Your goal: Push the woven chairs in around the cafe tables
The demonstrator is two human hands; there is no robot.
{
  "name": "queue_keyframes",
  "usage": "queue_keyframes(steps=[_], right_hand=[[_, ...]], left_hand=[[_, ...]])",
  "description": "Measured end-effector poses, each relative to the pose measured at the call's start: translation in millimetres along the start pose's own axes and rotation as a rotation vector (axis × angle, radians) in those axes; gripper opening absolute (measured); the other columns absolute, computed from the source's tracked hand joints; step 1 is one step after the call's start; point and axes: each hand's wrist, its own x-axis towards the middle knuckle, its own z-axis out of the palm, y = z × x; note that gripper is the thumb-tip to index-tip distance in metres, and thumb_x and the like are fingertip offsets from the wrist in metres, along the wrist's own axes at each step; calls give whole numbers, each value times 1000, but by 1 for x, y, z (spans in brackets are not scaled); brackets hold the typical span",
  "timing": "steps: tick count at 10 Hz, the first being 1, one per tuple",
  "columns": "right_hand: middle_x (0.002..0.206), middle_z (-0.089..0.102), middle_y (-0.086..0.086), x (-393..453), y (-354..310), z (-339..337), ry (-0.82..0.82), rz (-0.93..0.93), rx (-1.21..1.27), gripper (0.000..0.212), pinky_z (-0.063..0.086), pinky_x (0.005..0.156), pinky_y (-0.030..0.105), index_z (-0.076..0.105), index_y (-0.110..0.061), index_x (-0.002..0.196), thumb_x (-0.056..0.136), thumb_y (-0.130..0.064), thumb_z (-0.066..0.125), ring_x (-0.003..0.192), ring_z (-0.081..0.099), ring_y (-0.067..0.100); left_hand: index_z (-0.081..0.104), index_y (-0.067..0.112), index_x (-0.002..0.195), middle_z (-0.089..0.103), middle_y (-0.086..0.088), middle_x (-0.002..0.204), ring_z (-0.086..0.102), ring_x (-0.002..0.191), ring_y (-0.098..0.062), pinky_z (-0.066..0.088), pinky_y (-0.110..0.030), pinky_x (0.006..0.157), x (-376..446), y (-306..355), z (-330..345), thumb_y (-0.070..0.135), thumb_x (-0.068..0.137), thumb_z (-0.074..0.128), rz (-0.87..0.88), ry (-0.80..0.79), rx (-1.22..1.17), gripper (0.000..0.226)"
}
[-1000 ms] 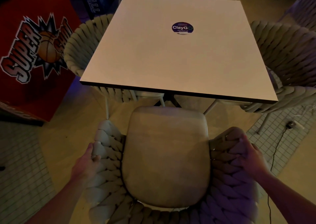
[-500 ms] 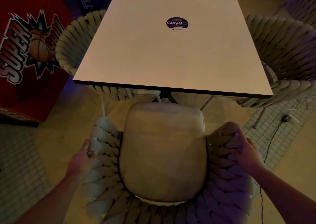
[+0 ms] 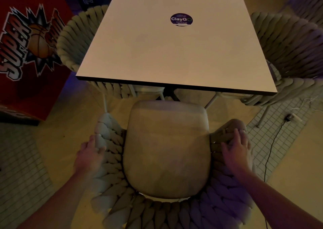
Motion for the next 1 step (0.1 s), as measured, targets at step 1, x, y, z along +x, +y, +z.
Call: queue_keyframes(steps=[1], right_hand=[[153, 33, 10, -14, -51, -1, -112, -203, 106, 64, 31, 111, 45, 31, -15, 146, 91, -39, 52, 140, 31, 30]], left_hand=[[37, 19, 145, 44, -15, 141, 44, 124, -36, 38, -45, 102, -18, 20, -10, 41, 92, 47, 166, 144, 0, 58]])
